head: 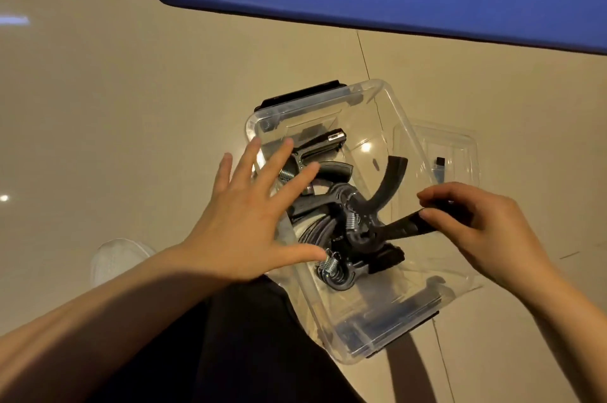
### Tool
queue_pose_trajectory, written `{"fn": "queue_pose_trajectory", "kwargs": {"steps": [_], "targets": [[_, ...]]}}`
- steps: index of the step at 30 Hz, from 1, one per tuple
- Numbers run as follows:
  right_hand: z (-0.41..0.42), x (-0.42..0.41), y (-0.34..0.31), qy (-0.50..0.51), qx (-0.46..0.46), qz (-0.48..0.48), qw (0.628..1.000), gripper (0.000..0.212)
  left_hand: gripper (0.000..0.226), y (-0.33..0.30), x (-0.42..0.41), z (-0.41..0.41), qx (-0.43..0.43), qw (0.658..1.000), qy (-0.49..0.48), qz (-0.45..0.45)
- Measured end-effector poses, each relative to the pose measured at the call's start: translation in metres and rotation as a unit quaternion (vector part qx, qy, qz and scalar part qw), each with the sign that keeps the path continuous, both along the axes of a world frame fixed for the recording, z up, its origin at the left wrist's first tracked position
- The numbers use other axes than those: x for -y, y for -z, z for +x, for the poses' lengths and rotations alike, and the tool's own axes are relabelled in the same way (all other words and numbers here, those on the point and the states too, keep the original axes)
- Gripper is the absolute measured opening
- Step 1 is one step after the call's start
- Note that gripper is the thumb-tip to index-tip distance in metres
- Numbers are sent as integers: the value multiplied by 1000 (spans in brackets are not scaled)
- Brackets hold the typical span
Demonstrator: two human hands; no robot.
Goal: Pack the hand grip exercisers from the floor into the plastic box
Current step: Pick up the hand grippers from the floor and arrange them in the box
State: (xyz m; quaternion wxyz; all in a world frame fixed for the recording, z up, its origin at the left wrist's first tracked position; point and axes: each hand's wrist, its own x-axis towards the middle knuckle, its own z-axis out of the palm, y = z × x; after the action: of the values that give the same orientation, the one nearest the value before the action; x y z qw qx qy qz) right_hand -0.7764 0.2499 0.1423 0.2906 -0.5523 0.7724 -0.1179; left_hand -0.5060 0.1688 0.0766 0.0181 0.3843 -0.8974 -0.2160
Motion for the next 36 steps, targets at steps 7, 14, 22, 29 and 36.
{"fn": "queue_pose_trajectory", "kwargs": {"steps": [7, 14, 22, 29, 36], "targets": [[-14, -4, 24, -92, -67, 62, 992, 20, 95, 23, -2, 5, 71, 996, 45, -43], [4, -21, 50, -188, -204, 251, 927, 22, 95, 27, -1, 5, 76, 995, 38, -46], [36, -15, 99, -359, -294, 156, 872, 66, 94, 29, -3, 8, 93, 994, 33, -34], [14, -17, 107, -413, -357, 200, 814, 67, 95, 28, -2, 9, 103, 994, 26, -20], [6, -13, 111, -435, -324, 173, 822, 62, 95, 28, -2, 9, 103, 994, 26, -23]]}}
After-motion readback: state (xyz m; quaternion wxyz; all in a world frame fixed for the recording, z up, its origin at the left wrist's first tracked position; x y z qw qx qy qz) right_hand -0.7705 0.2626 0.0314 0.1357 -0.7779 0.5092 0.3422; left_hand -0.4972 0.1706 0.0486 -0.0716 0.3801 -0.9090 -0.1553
